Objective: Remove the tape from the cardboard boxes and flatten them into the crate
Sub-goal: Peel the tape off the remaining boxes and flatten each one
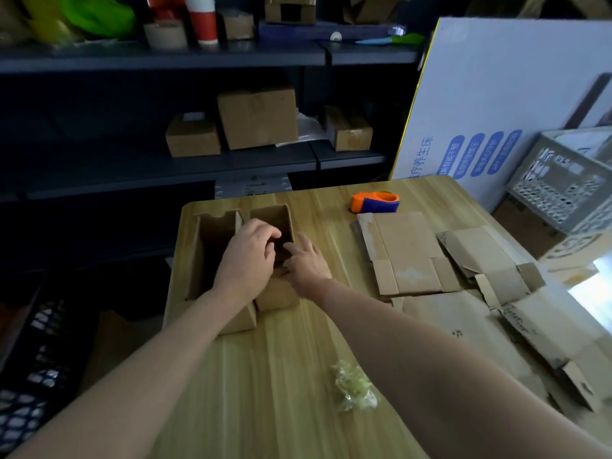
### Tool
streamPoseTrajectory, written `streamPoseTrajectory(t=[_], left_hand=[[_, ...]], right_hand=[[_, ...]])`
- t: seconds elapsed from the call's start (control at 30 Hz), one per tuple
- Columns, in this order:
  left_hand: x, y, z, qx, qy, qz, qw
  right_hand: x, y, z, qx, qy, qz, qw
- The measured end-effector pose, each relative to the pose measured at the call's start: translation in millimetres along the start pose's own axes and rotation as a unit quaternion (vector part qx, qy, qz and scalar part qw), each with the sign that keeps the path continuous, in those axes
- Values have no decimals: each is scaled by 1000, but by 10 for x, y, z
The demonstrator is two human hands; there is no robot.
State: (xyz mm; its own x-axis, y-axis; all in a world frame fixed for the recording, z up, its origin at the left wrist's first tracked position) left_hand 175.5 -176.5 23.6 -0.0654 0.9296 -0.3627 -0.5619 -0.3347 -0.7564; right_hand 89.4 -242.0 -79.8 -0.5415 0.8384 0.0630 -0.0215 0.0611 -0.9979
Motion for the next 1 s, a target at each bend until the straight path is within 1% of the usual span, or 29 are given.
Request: streamPoseTrajectory(t=[0.1,0.17,0.27,0.3,0.37,0.4,0.47,0.5,0.53,0.6,0.67,0.73,0.77,0.8,0.83,0.9,0.97,1.0], left_hand=[[65,-17,-72,11,-1,-9,1000],[36,9,-17,24,0,-11,1000],[-65,140,111,31,-19,-30,999],[-93,199,153,37,-31,-42,998],[-137,344,251,84,-54,-75,992],[-160,425,324,111,-56,-91,988],[-210,587,520,148,-49,-112,981],[-227,677,647,165,-42,-121,978],[-237,767,790,181,-34,-129,975],[-226,951,1097,198,-12,-137,970],[-161,1155,1404,196,9,-151,969],[-58,1375,1679,192,20,-179,965],[1,1487,1803,184,25,-197,963],[67,1603,1920,175,30,-215,960],[136,1718,2023,167,33,-235,957],[291,1943,2184,149,35,-280,948],[432,2139,2283,133,30,-320,938],[486,2214,2319,130,29,-332,934]], right_hand=[[62,-242,145,-79,61,75,992],[129,-483,322,-168,125,109,972],[363,-824,713,-339,234,149,899],[464,-920,857,-369,258,155,879],[683,-1061,1137,-401,298,161,851],[813,-1107,1282,-414,319,166,836],[1106,-1133,1587,-446,375,171,794],[1271,-1117,1724,-457,402,164,776],[1432,-1107,1857,-448,420,147,776],[1785,-1111,2089,-394,460,119,787],[2159,-1084,2310,-375,492,107,778],[2486,-982,2534,-409,500,107,756],[2660,-917,2599,-431,511,94,738],[2814,-867,2657,-439,521,77,728],[2972,-806,2712,-439,535,71,718],[3285,-670,2829,-434,574,87,689],[3533,-473,2898,-437,593,86,671],[3623,-379,2905,-431,597,77,672]])
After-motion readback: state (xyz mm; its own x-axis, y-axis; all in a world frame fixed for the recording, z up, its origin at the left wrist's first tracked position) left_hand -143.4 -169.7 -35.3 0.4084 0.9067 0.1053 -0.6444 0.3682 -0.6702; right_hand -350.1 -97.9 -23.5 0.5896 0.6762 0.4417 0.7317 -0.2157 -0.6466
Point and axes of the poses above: each hand's wrist, its own x-axis away from the middle knuckle, its own y-axis out of the palm, z = x × y, the point moved 6 cm from there along -x, towards the middle knuckle, and after that the axes turned 6 degrees about x, right-handed, at the moved point
